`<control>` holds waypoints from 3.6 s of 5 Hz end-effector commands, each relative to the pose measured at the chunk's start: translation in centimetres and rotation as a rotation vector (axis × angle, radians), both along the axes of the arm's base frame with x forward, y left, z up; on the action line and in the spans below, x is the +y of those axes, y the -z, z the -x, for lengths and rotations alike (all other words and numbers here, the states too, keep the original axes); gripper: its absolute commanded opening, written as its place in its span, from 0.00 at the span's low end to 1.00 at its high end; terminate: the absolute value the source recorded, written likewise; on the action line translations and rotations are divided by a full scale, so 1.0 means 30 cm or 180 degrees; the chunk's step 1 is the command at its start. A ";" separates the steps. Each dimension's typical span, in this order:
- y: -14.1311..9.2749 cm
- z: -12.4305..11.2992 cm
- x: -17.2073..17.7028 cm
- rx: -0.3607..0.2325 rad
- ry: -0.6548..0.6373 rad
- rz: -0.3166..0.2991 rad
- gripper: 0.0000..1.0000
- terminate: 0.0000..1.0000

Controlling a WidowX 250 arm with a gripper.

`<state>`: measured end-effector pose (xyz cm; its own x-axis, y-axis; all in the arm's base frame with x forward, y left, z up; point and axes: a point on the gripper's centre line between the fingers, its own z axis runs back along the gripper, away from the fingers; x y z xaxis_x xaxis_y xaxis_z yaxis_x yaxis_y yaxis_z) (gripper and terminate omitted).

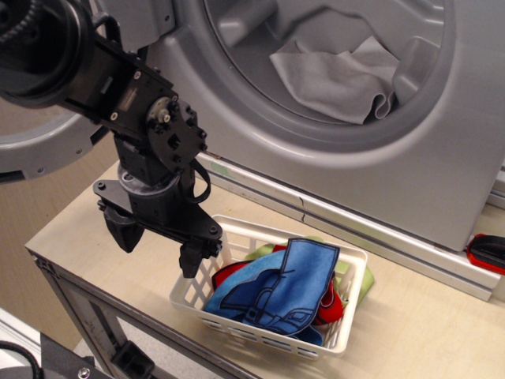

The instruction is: Take clothes out of laundry machine

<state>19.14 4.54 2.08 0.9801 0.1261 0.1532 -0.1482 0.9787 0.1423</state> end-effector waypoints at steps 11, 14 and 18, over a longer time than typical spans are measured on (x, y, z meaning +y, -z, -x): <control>-0.281 -0.632 -0.127 -0.1872 -0.0778 0.1066 1.00 0.00; -0.134 -0.667 -0.134 -0.1534 -0.0940 0.1205 1.00 0.00; -0.081 -0.662 -0.151 -0.1470 -0.0935 0.1203 0.00 0.00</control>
